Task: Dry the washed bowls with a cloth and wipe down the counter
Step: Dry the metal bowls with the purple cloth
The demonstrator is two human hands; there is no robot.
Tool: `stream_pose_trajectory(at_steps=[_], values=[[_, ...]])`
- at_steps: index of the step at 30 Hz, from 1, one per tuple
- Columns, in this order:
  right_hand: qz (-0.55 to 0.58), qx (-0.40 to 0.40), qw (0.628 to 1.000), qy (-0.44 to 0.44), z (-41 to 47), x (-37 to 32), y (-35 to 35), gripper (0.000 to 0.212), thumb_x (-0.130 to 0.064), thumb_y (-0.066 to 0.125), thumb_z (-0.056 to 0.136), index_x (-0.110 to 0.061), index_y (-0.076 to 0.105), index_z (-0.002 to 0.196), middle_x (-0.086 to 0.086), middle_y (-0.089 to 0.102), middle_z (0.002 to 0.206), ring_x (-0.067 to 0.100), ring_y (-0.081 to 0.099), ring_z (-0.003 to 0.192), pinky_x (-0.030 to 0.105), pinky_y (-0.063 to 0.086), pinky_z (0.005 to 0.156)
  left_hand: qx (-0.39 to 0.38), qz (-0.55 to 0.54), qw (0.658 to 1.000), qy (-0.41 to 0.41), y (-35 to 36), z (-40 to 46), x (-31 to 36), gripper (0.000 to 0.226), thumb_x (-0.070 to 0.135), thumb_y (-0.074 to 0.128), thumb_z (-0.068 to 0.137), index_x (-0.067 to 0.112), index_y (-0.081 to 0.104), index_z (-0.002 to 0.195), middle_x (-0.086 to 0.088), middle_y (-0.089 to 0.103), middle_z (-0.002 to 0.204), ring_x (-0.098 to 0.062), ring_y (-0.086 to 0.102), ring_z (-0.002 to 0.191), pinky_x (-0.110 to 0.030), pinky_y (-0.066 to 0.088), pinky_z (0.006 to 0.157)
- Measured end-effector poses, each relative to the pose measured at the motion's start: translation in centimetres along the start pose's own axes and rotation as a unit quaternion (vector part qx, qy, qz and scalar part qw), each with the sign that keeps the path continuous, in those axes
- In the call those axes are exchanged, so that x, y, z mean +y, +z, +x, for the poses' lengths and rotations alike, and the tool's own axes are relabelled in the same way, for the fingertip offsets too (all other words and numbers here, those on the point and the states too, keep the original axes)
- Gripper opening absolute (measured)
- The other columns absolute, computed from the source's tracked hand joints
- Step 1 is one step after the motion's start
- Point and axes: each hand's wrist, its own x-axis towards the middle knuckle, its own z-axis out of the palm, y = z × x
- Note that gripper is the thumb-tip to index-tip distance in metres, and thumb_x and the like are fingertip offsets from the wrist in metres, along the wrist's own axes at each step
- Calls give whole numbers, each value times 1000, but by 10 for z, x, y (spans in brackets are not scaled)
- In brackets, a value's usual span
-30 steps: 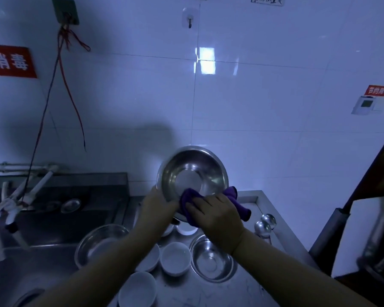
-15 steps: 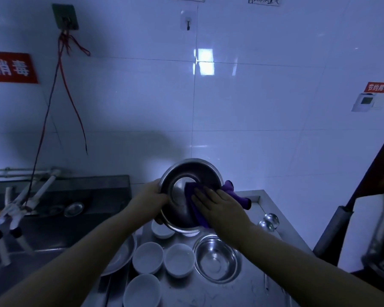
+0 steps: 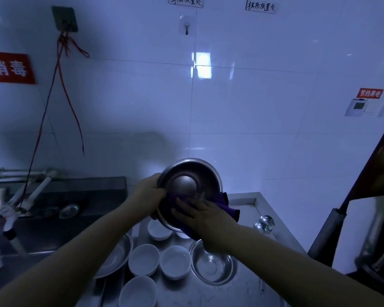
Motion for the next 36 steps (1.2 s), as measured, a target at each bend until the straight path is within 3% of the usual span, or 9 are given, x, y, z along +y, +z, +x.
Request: stream_pose_trajectory(at_steps=[5,9,14,19,22,25,28,32,36], values=[[-92,47,993,-52,-17,20,1,66,-27,63,87,-23,34,146,1,29,154,27,28,140,41,21,115,-82,88,993,-5,-13,9,-1,20,9,52,57,22,66,64,-15,68,63,-35,65,55,-41,53,49],[-97,137,980,-104,-27,37,-7,33,-18,73,78,-21,67,110,0,67,114,22,61,101,36,48,91,-100,72,992,-32,-15,10,-4,10,17,57,56,20,67,59,-10,67,67,-25,62,60,-35,50,58],[-47,153,983,-91,-38,47,-3,25,-15,76,74,-22,71,97,-3,70,98,19,62,87,36,52,79,-35,203,978,35,-8,5,-16,68,43,62,79,13,41,136,0,57,121,-19,59,100,-37,47,88],[20,168,985,-25,-42,49,-5,41,-14,89,59,-19,73,97,-1,72,95,20,65,85,39,55,73,18,413,816,405,9,-32,-2,47,46,73,69,26,66,111,6,68,108,-20,58,110,-33,42,90],[49,203,978,-18,-40,47,-12,37,-12,87,63,-15,72,97,3,72,97,23,65,87,42,55,74,-19,466,765,444,19,-36,7,20,33,81,65,27,73,82,11,72,79,-13,67,86,-27,50,82],[91,314,945,29,-44,52,-17,36,-11,80,71,-7,70,106,8,69,107,28,63,91,41,51,80,-14,353,865,355,21,-31,5,3,12,70,79,14,70,79,0,68,74,-21,61,74,-23,40,72],[216,434,858,171,-48,52,-19,49,-5,78,71,-4,63,117,3,63,115,20,53,102,43,48,87,-34,67,986,147,28,-27,-4,21,1,57,87,15,60,73,3,57,66,-16,52,66,-27,38,62],[307,408,828,231,-34,34,-26,69,-32,77,70,-11,53,131,-7,51,123,9,38,111,26,34,97,-23,-173,984,27,52,-31,-6,33,3,52,91,23,65,68,4,65,62,-11,58,61,-20,44,59],[304,348,850,253,-20,11,-22,76,-67,37,85,-18,40,142,3,41,142,18,32,122,32,33,101,0,-284,957,-59,66,-33,2,21,17,52,90,25,70,82,-9,73,83,-25,70,75,-35,55,61]])
